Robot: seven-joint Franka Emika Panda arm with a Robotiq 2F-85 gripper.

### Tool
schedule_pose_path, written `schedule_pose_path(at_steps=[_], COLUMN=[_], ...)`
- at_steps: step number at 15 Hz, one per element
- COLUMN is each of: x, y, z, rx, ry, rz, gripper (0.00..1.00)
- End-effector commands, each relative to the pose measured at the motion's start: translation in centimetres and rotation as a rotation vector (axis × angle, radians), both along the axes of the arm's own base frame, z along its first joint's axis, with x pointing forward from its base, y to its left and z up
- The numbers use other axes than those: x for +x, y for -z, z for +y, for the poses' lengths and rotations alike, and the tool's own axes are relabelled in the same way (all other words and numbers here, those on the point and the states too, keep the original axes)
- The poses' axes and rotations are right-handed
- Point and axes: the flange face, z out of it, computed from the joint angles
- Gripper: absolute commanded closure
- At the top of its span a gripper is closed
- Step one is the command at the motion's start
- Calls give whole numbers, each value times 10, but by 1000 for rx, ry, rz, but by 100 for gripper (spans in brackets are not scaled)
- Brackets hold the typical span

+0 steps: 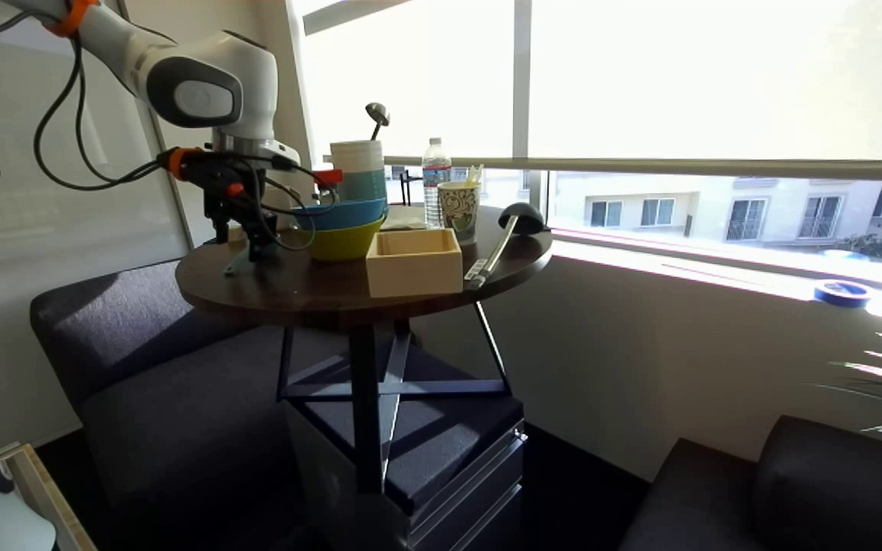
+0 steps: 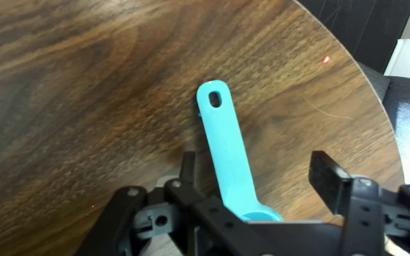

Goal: Place the measuring cup upside down on the table.

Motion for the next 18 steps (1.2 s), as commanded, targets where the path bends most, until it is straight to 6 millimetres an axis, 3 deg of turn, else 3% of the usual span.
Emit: schedule_pose_path(at_steps=[1,5,12,15,18], x=[5,6,4,2,-11], y=[7,10,0,-5,-16], z=[-4,-10,-12,-9,8], rx=[39,51,54,50,-7], ry=[-6,-4,-22,-33,-65], rz=[3,9,-9,-16,-44], gripper=[45,50,100,98,98])
